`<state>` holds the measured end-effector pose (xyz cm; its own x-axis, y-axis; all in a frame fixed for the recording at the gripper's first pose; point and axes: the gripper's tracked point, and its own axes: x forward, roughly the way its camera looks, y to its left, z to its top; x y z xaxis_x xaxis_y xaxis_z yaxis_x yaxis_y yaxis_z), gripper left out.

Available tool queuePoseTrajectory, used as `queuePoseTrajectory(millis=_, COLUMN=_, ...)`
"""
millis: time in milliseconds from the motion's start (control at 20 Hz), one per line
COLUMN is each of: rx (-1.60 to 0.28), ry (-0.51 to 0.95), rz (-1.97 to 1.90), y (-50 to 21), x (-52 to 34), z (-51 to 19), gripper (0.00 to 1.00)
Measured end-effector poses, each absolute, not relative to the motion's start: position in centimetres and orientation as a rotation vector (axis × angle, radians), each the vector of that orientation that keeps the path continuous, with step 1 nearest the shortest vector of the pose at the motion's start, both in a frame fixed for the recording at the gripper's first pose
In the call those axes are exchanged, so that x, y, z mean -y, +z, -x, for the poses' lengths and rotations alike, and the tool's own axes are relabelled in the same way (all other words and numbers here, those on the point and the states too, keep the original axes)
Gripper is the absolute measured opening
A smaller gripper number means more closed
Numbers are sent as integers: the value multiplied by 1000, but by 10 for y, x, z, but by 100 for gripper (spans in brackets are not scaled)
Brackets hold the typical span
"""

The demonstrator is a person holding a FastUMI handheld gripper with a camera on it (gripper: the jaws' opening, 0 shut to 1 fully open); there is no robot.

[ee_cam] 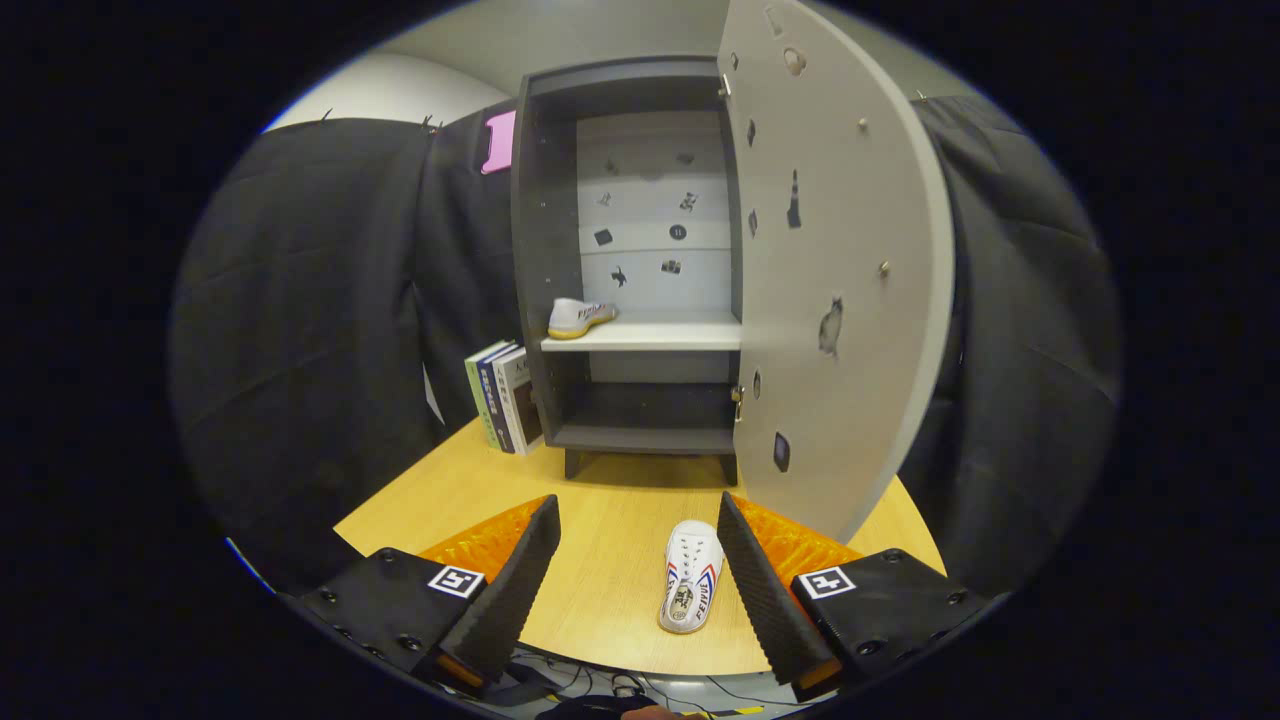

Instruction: Open the shoe cabinet door, grab the shoes and put them into the shoe cabinet, then close the shoe cabinet door.

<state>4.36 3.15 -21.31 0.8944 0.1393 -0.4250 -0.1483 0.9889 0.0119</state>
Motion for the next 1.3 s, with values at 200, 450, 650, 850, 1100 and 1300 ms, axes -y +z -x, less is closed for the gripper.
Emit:
queuePoseTrajectory(millis=200, rx=-574, ry=167, rz=93, y=-307, x=-37, z=-87, gripper=98)
queuePoseTrajectory(millis=450, rx=-743, ry=174, rz=202, y=-414, x=-27, z=-131, gripper=98)
queuePoseTrajectory(millis=650, rx=-899, ry=125, rz=186, y=-474, x=-11, z=-142, gripper=99)
queuePoseTrajectory(millis=850, rx=-967, ry=114, rz=165, y=-500, x=-9, z=-149, gripper=99)
queuePoseTrajectory(millis=1100, rx=-1017, ry=122, rz=251, y=-509, x=-11, z=-145, gripper=100)
queuePoseTrajectory(millis=1300, rx=-1054, ry=46, rz=322, y=-511, x=4, z=-150, gripper=79)
